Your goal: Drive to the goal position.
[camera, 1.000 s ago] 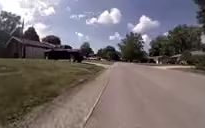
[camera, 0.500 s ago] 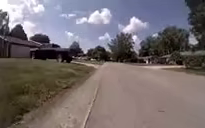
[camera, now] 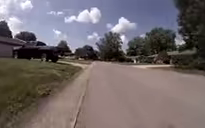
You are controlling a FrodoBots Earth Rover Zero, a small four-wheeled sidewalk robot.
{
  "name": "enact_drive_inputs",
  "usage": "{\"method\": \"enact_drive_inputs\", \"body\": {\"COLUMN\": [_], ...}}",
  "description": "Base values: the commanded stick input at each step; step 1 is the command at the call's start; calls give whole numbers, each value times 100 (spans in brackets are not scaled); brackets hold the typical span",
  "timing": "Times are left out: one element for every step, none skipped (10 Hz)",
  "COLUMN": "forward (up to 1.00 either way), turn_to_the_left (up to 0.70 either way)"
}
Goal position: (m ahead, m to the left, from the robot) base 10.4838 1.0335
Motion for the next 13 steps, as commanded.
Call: {"method": "enact_drive_inputs", "body": {"forward": [100,100,100,100,100,100,100,100,100,100,100,100,100], "turn_to_the_left": [0,0,0,0,0,0,0,0,0,0,0,0,0]}}
